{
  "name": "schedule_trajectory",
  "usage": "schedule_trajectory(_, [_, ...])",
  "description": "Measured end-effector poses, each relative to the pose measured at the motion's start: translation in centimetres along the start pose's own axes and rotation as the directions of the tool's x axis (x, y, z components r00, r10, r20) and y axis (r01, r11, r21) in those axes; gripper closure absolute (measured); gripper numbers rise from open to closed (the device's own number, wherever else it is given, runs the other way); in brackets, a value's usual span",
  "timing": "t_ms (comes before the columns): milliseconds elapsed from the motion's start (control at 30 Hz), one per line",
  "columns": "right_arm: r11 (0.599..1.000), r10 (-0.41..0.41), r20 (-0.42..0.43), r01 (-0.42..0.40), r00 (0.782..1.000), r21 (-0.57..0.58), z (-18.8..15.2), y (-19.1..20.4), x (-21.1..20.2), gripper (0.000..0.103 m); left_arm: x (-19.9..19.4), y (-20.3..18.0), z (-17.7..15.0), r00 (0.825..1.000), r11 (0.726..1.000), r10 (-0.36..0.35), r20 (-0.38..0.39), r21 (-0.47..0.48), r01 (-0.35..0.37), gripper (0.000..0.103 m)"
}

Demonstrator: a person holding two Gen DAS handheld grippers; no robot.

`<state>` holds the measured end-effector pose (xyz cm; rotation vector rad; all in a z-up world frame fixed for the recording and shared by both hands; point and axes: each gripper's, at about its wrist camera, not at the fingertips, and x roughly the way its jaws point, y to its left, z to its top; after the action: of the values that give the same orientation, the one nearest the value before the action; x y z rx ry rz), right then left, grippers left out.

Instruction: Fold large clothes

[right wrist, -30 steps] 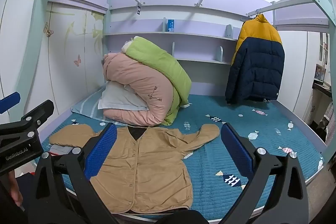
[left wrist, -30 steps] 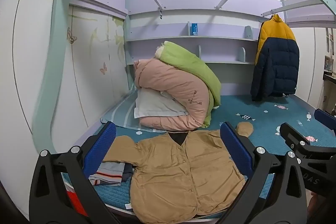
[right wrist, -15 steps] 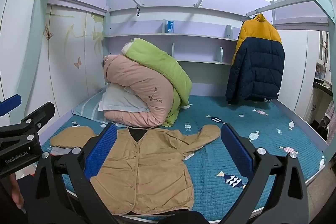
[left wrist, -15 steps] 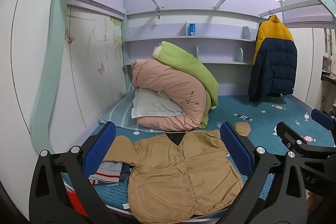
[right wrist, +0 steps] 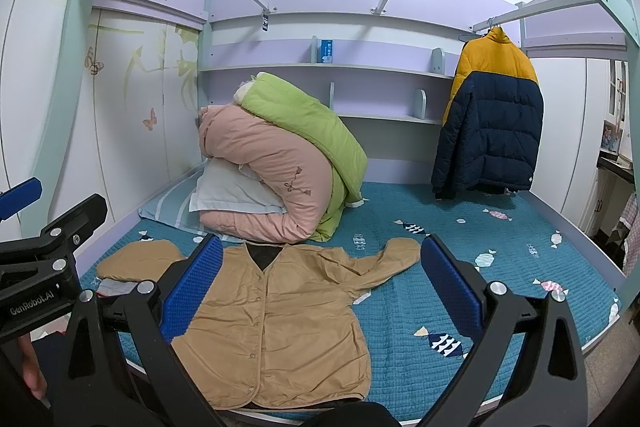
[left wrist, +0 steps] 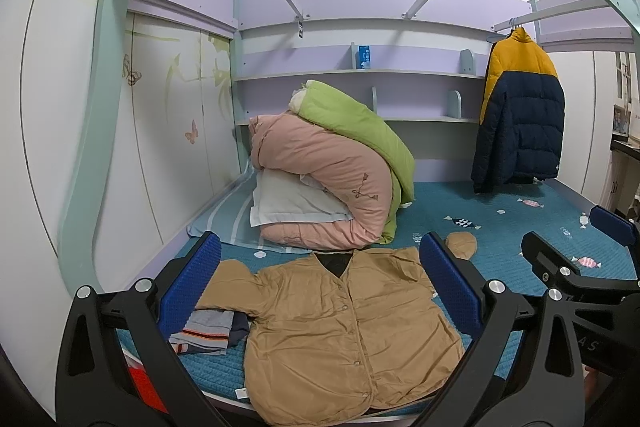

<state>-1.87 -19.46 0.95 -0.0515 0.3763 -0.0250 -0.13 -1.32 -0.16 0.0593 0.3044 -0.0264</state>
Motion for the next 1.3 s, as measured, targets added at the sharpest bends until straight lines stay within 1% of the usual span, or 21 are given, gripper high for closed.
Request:
schedule_trajectory(167, [1.000,-0.002,-0.005,0.002,1.000,0.000,0.33,0.83,0.10,0.007,0.08,-0.11,-0.12,1.000,1.000,0.001,-0.001,0.003,-0.001,0.004])
schedule_trajectory(800, [1.000,0.002,-0.007,-0.002,1.000,0.001,-0.44,0.69,0.25,0.007,-0.14,-0.16,-0.21,1.000,1.000,0.000,-0.002,0.003,0.000,0.004])
schedule_trajectory(1300, [1.000,0.000,-0.006,0.000,1.000,-0.001,-0.43,0.81,0.29,0.007,0.02,0.57,-0.52,1.000,1.000,-0.004,-0.006,-0.006,0.004,0.004])
